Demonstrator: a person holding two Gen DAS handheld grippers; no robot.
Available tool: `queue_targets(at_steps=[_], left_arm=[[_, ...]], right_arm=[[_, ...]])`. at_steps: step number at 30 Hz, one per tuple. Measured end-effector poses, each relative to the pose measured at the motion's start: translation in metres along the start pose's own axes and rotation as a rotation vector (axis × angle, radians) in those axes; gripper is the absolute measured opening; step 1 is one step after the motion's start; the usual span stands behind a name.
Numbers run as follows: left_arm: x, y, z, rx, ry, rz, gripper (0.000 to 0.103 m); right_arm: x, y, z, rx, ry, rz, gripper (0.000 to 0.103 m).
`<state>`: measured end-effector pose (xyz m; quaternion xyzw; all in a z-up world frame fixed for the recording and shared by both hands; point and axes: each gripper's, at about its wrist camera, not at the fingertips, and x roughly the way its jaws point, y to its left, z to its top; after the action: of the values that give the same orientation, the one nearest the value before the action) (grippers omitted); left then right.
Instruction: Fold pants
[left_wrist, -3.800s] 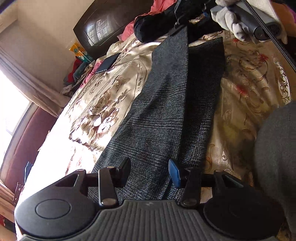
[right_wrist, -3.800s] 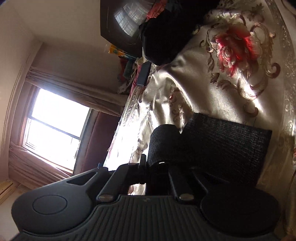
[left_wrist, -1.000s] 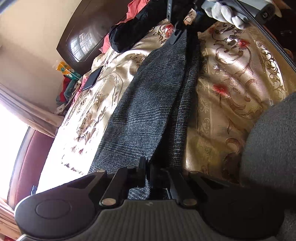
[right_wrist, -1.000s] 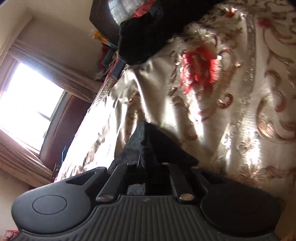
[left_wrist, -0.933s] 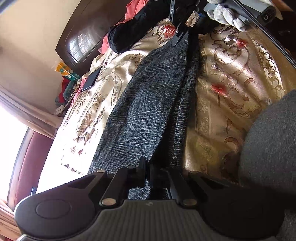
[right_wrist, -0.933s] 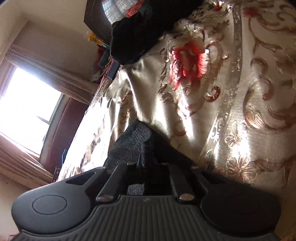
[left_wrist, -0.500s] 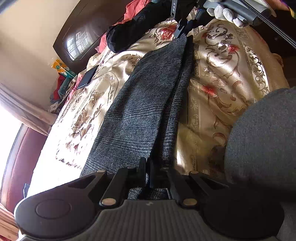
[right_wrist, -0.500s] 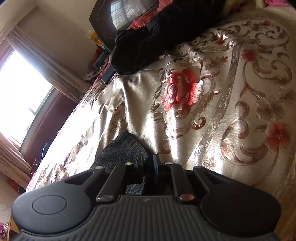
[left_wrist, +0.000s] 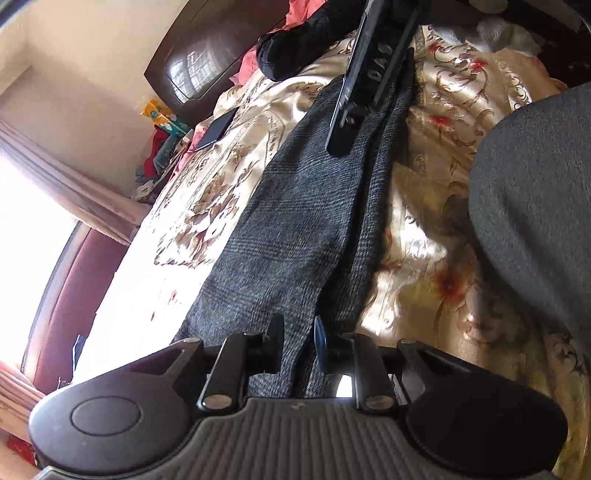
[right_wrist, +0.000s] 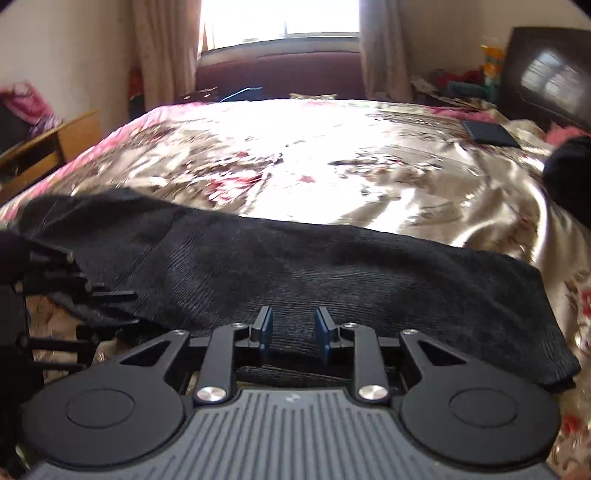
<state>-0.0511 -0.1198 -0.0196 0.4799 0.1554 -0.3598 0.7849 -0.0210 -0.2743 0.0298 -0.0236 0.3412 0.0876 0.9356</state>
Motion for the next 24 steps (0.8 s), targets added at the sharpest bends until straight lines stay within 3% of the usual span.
queue_targets(at_steps=[4,7,10,13,17,24], left_arm=[[-0.005,0.005,-0.015,-0.011,0.02,0.01,0.04],[0.0,0.008,-0.025,-0.042,0.028,0.015,0.041],[-0.002,0.012,-0.03,-0.079,0.02,0.005,0.041],[0.004,0.013,-0.031,-0.082,0.016,0.009,0.041],[0.018,0.026,-0.03,-0.167,0.026,0.032,0.042],[0.011,0.026,-0.046,-0.11,0.029,0.049,0.042]], right_arm=[[0.023,0.048,0.001,-0.32,0.069,0.057,0.027],[0.037,0.068,-0.003,-0.421,0.115,0.098,0.027],[0.039,0.082,-0.003,-0.493,0.104,0.101,0.027],[0.047,0.094,-0.002,-0.518,0.109,0.122,0.03],[0.06,0.102,0.001,-0.527,0.082,0.089,0.03],[0.06,0.096,0.008,-0.455,0.069,0.05,0.018]])
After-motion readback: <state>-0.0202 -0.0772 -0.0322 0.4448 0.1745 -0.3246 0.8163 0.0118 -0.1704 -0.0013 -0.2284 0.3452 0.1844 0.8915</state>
